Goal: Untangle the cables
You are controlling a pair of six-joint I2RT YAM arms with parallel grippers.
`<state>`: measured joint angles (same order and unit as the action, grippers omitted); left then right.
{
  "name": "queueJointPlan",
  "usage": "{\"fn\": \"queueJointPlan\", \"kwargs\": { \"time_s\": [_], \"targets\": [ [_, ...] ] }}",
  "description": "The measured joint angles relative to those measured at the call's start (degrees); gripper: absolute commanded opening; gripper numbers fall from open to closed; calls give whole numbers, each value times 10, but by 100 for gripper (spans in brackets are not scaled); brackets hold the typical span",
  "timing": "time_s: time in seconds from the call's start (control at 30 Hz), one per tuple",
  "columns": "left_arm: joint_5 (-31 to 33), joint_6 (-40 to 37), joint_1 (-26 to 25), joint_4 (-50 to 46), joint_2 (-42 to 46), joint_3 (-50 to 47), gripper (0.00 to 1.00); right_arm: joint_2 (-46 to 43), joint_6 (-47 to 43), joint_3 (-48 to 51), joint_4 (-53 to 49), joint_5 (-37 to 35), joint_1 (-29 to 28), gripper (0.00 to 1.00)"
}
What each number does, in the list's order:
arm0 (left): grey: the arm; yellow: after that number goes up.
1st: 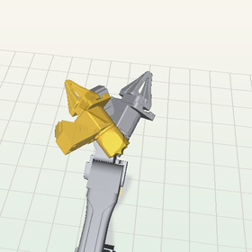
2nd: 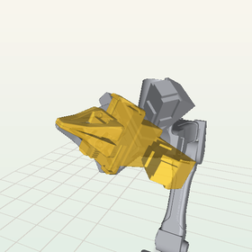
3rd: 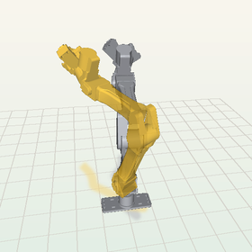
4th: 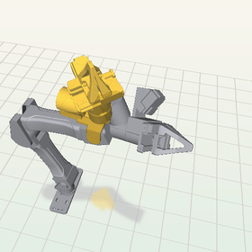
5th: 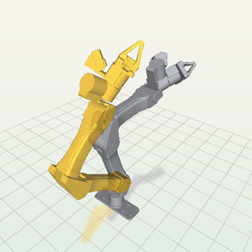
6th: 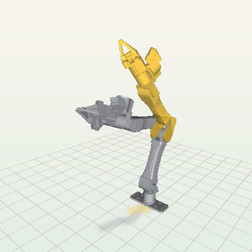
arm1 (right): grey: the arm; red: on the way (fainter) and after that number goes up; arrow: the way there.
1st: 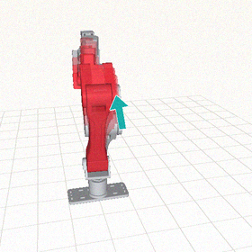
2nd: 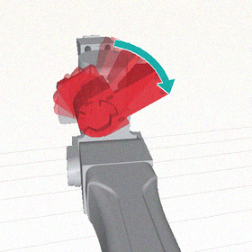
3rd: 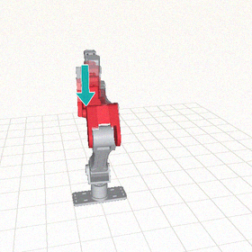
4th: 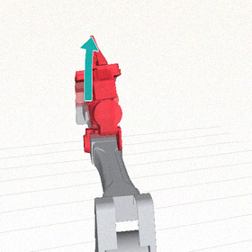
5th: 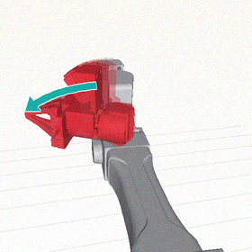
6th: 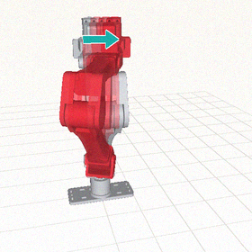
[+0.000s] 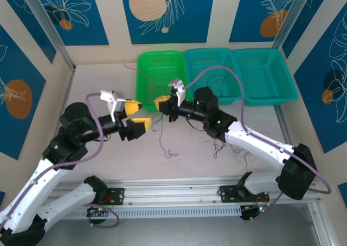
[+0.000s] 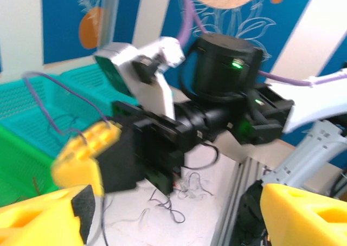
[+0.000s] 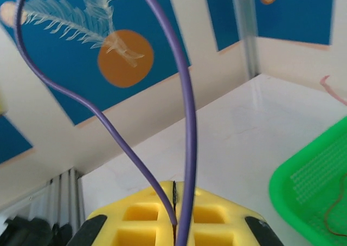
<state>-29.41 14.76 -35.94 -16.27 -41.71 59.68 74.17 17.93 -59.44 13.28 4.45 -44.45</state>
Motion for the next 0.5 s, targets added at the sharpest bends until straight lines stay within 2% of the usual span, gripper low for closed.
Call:
{"fn": "queueJointPlan", "kwargs": {
  "time_s": [0.1, 0.3, 0.5],
  "targets": [
    [-20, -8, -1, 9, 33, -18, 85, -8, 26, -42, -24, -17, 38, 0],
    [-22, -28, -1, 2, 64, -27, 85, -6, 69, -156, -80, -63, 181, 0],
    [-14, -30, -1, -21, 71, -52, 86, 84, 74, -264, -131, -92, 306, 0]
  ]
}}
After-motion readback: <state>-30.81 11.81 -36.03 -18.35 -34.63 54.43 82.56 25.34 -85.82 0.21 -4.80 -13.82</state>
